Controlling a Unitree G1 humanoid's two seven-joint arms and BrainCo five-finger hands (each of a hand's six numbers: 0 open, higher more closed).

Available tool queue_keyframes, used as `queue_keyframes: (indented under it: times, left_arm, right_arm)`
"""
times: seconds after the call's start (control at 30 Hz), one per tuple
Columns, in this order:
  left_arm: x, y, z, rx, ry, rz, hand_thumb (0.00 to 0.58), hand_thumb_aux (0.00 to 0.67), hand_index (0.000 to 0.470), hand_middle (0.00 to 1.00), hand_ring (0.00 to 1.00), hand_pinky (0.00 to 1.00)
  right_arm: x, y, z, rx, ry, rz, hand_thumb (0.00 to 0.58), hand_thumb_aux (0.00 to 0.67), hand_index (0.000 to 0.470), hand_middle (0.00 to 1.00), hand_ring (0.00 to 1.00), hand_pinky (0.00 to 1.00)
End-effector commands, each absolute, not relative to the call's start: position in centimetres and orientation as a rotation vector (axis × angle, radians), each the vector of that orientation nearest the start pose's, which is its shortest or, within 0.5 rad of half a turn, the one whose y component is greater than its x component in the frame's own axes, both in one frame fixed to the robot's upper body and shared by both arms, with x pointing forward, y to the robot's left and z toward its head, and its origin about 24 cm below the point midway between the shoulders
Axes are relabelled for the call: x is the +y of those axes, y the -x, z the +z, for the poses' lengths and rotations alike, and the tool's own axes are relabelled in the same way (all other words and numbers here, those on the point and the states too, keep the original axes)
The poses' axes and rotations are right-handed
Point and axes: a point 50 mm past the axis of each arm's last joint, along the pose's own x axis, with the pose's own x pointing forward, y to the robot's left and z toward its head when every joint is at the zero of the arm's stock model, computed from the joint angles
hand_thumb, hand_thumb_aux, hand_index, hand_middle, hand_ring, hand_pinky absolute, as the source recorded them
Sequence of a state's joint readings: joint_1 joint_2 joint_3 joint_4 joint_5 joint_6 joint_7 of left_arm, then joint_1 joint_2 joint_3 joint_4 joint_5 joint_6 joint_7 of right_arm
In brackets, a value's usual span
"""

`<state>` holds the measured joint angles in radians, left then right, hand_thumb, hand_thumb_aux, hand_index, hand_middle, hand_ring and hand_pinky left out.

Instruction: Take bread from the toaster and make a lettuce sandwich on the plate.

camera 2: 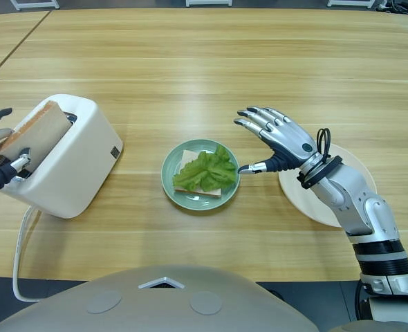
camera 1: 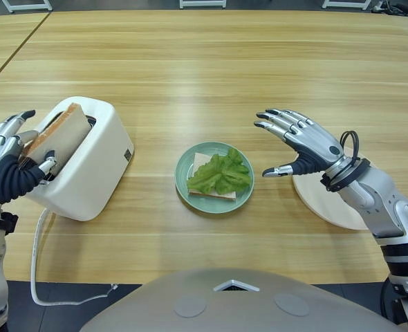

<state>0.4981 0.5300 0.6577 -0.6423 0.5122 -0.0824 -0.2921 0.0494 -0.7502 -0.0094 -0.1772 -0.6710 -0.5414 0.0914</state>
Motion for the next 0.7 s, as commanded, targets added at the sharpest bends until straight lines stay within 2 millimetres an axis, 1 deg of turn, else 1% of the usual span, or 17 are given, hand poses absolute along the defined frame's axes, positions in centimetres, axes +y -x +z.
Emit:
queue_keyframes:
  times: [0.03, 0.1, 0.17, 0.27, 0.37, 0.43, 0.53, 0.7]
  left_arm:
    - [29.7, -13.9, 18.9, -0.150, -1.340, 0.238, 0.580, 0.670, 0.470, 0.00, 0.00, 0.00]
    - [29.7, -14.1, 19.9, -0.225, -1.330, 0.269, 0.580, 0.670, 0.470, 0.00, 0.00, 0.00]
    - [29.2, -14.4, 21.1, -0.315, -1.315, 0.279, 0.580, 0.670, 0.470, 0.00, 0.00, 0.00]
    - [27.6, -14.8, 22.9, -0.468, -1.268, 0.261, 0.580, 0.670, 0.470, 0.00, 0.00, 0.00]
    - [25.9, -15.8, 23.6, -0.572, -1.184, 0.213, 0.580, 0.670, 0.470, 0.00, 0.00, 0.00]
    - [25.0, -16.4, 23.6, -0.606, -1.162, 0.182, 0.580, 0.670, 0.470, 0.00, 0.00, 0.00]
    - [22.9, -17.5, 22.9, -0.635, -1.126, 0.107, 0.580, 0.670, 0.470, 0.00, 0.00, 0.00]
    - [18.1, -19.8, 19.9, -0.670, -1.087, -0.075, 0.580, 0.670, 0.470, 0.00, 0.00, 0.00]
  right_arm:
    - [-20.6, -22.5, 11.9, -0.532, 1.421, 0.484, 0.000, 0.000, 0.000, 0.00, 0.00, 0.00]
    - [-20.6, -22.6, 11.9, -0.532, 1.422, 0.483, 0.000, 0.000, 0.000, 0.00, 0.00, 0.00]
    - [-20.6, -22.6, 11.9, -0.535, 1.422, 0.479, 0.000, 0.000, 0.000, 0.00, 0.00, 0.00]
    - [-20.5, -23.0, 12.1, -0.548, 1.413, 0.465, 0.000, 0.000, 0.000, 0.00, 0.00, 0.00]
    - [-20.5, -23.4, 12.3, -0.559, 1.404, 0.439, 0.000, 0.000, 0.000, 0.00, 0.00, 0.00]
    - [-20.6, -23.6, 12.4, -0.562, 1.403, 0.428, 0.000, 0.000, 0.000, 0.00, 0.00, 0.00]
    - [-20.4, -23.9, 12.4, -0.571, 1.401, 0.424, 0.000, 0.000, 0.000, 0.00, 0.00, 0.00]
    - [-20.7, -24.5, 12.7, -0.580, 1.398, 0.392, 0.000, 0.000, 0.000, 0.00, 0.00, 0.00]
